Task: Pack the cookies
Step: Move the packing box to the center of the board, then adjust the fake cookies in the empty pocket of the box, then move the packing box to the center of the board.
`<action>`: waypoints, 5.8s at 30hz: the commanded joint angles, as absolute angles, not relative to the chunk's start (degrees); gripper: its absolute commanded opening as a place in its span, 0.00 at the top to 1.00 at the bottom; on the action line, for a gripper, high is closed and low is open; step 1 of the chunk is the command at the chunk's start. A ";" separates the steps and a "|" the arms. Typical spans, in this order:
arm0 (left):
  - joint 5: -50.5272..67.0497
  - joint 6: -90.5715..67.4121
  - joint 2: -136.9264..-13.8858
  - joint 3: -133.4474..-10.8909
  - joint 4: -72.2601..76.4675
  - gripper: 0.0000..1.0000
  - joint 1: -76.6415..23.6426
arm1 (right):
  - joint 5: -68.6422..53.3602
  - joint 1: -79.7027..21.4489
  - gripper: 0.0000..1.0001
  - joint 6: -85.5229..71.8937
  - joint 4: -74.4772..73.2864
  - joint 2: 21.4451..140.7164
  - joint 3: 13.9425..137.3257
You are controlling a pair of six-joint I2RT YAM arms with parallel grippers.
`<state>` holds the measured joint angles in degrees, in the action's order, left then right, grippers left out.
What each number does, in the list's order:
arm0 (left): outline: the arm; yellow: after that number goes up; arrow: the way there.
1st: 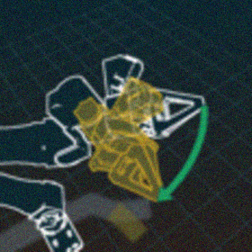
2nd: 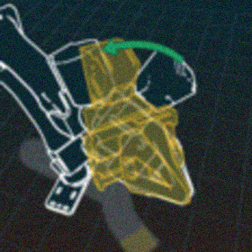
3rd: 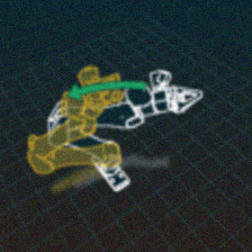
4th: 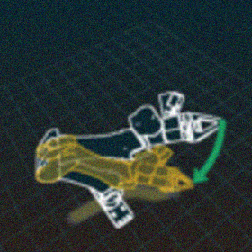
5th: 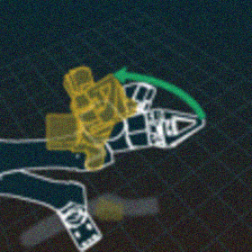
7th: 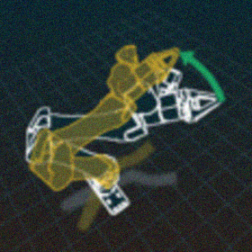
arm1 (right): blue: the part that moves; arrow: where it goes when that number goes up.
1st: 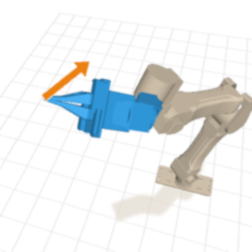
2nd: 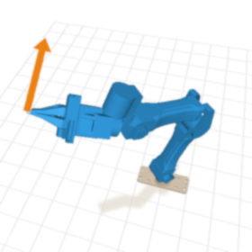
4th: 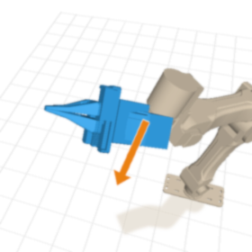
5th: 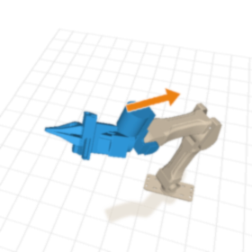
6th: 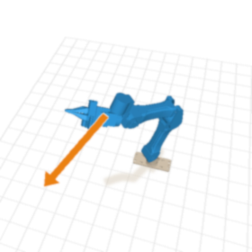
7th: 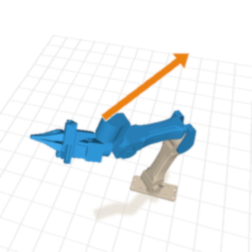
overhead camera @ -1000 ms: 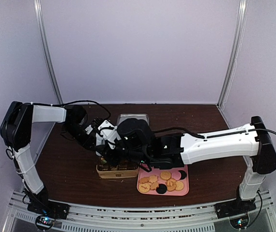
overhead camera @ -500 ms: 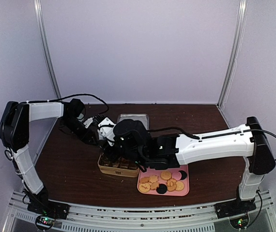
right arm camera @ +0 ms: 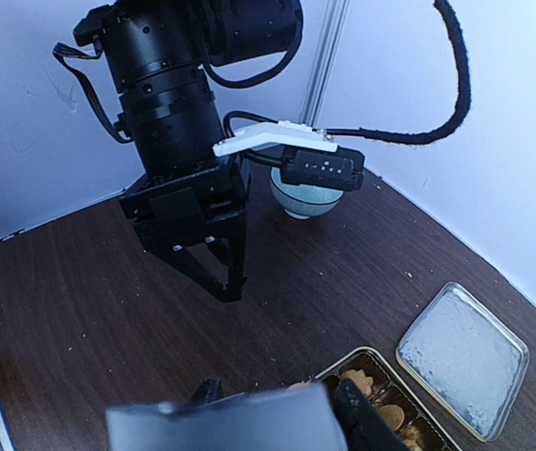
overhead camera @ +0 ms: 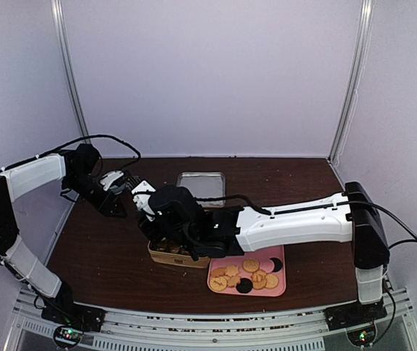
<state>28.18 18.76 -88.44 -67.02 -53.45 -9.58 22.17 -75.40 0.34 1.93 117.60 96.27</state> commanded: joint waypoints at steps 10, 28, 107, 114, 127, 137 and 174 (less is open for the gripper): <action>30.14 21.80 -84.02 -64.42 -52.82 0.54 -7.91 | 25.51 -73.83 0.63 1.50 2.24 119.00 99.15; 31.95 21.53 -84.52 -64.81 -52.82 0.55 -7.71 | 20.64 -73.04 0.63 -1.16 7.29 114.35 92.72; 32.54 23.36 -83.80 -65.83 -55.46 0.58 -5.23 | 16.25 -70.98 0.63 -0.34 8.44 116.16 92.84; 32.75 23.54 -83.51 -65.84 -55.81 0.58 -4.96 | 16.38 -70.11 0.62 -0.26 8.49 117.10 94.36; 33.55 23.80 -83.54 -65.41 -55.81 0.60 -4.92 | 16.54 -69.26 0.63 -0.18 8.35 118.21 96.41; 33.94 23.90 -83.76 -65.43 -55.88 0.60 -4.80 | 17.29 -68.29 0.66 0.10 8.52 117.68 96.16; 35.46 19.43 -96.75 -59.51 -37.33 0.60 -17.00 | 25.44 -61.67 0.62 -14.57 9.36 82.22 52.89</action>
<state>35.75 18.68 -94.96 -59.75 -41.87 -15.18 23.35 -62.41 -11.25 9.19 85.41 54.02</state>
